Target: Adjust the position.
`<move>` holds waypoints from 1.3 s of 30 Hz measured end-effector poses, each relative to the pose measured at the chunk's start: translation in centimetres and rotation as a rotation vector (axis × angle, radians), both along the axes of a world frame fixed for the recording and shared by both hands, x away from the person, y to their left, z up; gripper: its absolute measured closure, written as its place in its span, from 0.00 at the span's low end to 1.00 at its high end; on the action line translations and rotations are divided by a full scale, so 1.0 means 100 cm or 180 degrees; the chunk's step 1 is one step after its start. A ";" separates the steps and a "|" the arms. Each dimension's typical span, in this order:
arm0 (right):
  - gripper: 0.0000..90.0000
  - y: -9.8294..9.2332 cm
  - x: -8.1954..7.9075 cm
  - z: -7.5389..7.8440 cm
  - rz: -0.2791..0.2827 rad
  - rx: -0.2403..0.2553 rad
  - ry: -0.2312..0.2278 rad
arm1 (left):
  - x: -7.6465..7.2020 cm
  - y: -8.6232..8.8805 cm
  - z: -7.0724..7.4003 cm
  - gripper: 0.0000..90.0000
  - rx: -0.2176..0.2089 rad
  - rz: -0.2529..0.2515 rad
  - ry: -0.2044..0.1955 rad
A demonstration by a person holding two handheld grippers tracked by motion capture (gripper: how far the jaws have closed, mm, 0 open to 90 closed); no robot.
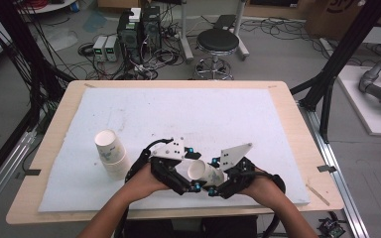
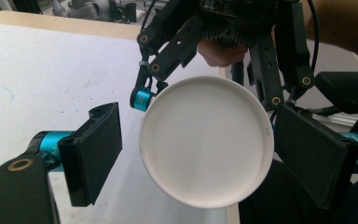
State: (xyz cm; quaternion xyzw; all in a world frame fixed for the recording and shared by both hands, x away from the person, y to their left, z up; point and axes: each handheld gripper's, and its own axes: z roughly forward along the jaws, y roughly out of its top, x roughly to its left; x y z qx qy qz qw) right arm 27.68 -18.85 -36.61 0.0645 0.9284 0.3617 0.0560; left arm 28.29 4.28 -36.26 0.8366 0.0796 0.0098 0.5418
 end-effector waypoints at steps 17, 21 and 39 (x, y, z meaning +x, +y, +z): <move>0.37 0.016 0.002 0.010 0.0183 -0.0592 -0.0025 | 0.004 -0.004 -0.005 0.30 0.0272 -0.0144 0.0113; 0.37 0.018 0.001 0.009 0.0206 -0.0676 -0.0004 | 0.004 -0.006 -0.007 0.35 0.0314 -0.0186 0.0166; 0.24 -0.008 0.000 0.012 0.0019 0.0025 0.0028 | 0.003 0.008 -0.010 0.41 -0.0073 -0.0102 0.0152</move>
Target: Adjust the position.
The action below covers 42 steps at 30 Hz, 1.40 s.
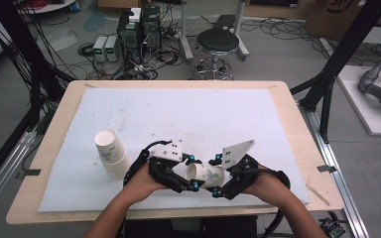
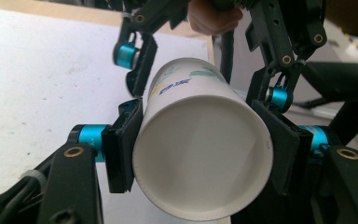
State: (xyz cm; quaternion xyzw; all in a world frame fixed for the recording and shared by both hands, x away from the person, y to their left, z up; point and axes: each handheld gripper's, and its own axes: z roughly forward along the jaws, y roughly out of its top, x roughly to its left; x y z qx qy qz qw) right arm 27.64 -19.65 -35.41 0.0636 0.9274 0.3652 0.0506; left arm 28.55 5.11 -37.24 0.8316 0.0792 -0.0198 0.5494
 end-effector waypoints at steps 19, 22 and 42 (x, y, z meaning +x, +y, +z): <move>0.23 -0.039 -0.011 -0.008 -0.0264 0.1125 -0.0088 | -0.001 0.017 -0.008 0.41 -0.0626 0.0072 -0.0028; 0.23 -0.043 -0.012 -0.012 -0.0305 0.1200 -0.0079 | -0.001 0.019 -0.009 0.41 -0.0677 0.0060 -0.0044; 0.23 -0.040 -0.010 -0.036 -0.0174 0.1631 0.0243 | -0.005 0.012 -0.009 0.41 -0.0897 -0.0130 -0.0044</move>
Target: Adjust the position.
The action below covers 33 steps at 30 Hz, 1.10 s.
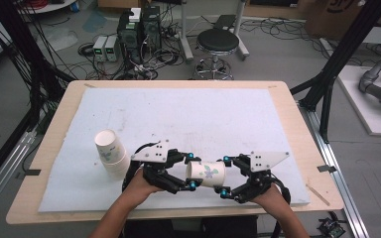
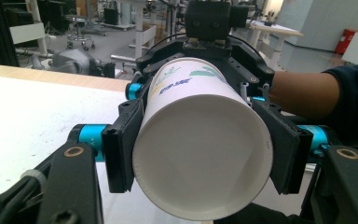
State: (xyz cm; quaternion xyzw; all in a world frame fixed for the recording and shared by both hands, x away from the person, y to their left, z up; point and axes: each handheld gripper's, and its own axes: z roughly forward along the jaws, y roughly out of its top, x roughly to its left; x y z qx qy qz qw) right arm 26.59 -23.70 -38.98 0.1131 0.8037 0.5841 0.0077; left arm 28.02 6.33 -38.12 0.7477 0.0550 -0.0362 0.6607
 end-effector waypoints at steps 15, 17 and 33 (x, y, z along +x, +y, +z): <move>0.36 -0.003 0.003 0.000 0.0149 0.0393 0.0032 | 0.000 -0.001 -0.006 0.41 -0.0231 -0.0051 -0.0009; 0.36 -0.003 0.003 0.000 0.0151 0.0421 0.0035 | 0.000 -0.001 -0.006 0.41 -0.0228 -0.0046 0.0021; 0.36 -0.006 0.007 0.030 0.0044 -0.0281 0.0074 | -0.002 0.000 0.004 0.18 0.0542 0.0166 -0.0048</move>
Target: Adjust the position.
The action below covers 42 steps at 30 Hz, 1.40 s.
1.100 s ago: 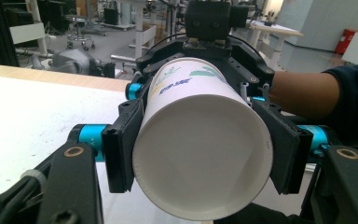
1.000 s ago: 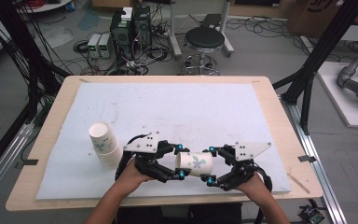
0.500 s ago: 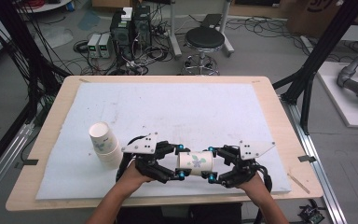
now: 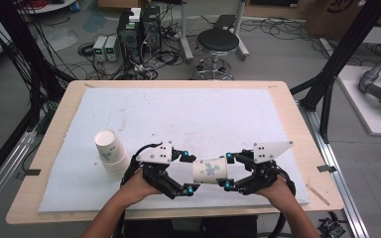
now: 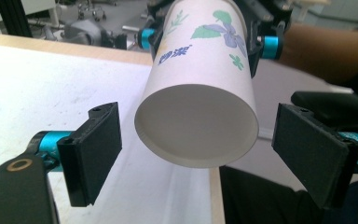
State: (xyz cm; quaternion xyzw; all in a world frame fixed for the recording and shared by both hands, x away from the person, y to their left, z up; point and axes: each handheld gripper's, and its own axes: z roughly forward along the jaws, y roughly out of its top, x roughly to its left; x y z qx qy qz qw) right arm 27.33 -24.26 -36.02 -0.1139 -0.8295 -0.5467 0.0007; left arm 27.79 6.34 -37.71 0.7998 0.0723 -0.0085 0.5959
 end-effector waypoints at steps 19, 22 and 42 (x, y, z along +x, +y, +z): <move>0.36 0.031 0.006 0.027 0.0097 -0.1014 -0.0203 | 0.002 -0.008 0.011 0.19 0.0652 0.0062 -0.0218; 0.36 0.036 0.007 0.030 0.0124 -0.1157 -0.0238 | 0.002 -0.012 0.011 0.19 0.0758 0.0054 -0.0232; 0.36 0.070 0.009 0.043 0.0270 -0.1953 -0.0426 | 0.004 -0.025 0.006 0.21 0.1180 0.0031 -0.0252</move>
